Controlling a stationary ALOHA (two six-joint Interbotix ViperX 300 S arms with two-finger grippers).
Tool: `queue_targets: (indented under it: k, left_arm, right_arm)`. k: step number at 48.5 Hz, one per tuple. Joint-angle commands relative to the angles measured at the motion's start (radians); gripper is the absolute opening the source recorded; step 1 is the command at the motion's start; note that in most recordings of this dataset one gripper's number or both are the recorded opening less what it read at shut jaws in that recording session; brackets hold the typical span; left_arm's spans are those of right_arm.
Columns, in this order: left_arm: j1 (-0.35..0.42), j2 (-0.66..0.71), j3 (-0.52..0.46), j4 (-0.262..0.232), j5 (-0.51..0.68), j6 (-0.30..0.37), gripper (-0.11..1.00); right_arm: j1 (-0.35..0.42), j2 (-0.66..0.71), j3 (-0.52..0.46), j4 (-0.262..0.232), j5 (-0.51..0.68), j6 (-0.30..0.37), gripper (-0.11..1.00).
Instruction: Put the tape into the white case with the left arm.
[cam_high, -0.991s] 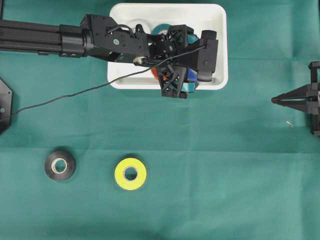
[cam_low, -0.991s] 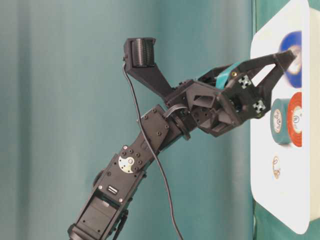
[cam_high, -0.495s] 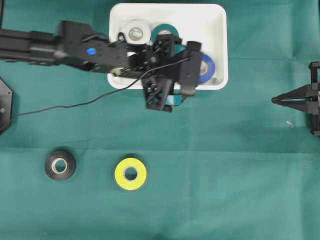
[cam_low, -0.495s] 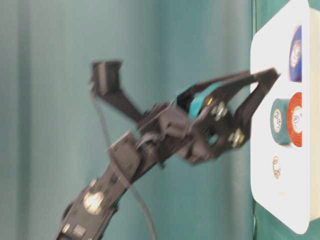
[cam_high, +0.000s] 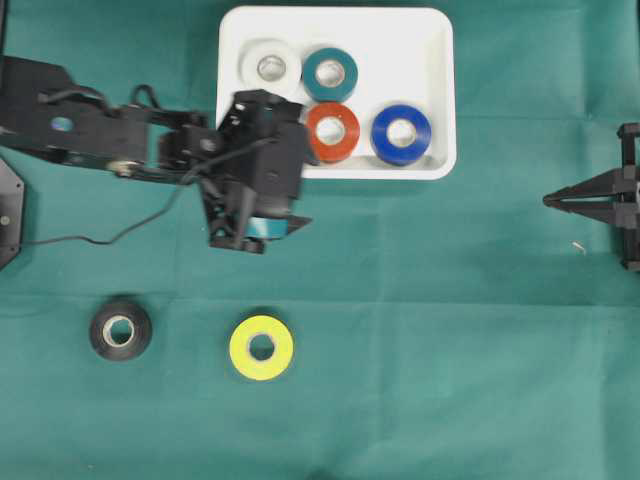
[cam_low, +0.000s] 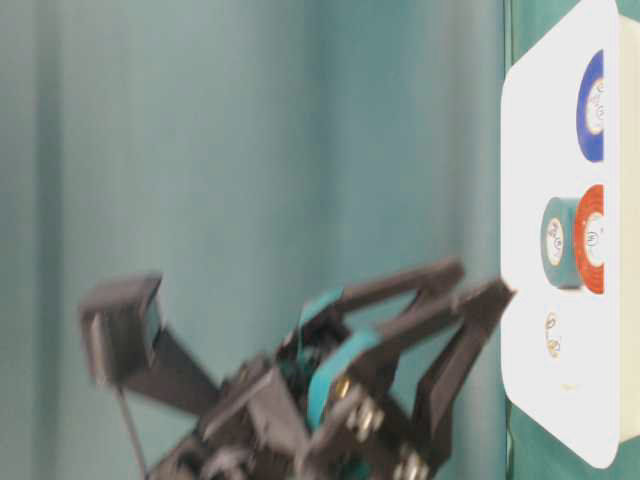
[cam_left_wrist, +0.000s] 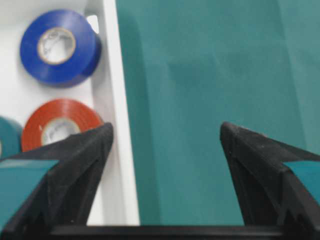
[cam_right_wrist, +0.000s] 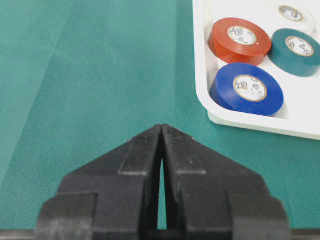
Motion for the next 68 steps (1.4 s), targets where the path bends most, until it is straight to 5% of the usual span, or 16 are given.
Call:
queue_targets:
  k: [1,35,68]
  left_arm:
    - [-0.008,-0.077,0.04,-0.003,-0.04,-0.006,0.87]
    - [-0.031,-0.46,0.442,-0.003,-0.187,-0.012,0.87]
    - [-0.031,-0.675,0.584,-0.005,-0.184,-0.012,0.86]
  right_arm:
    - [-0.002,0.008,-0.009,0.0,-0.012,0.002,-0.09]
    - [-0.002,0.006,-0.009,0.0,-0.012,0.0,-0.09]
    - [-0.002,0.006,-0.009,0.0,-0.011,0.002,-0.09]
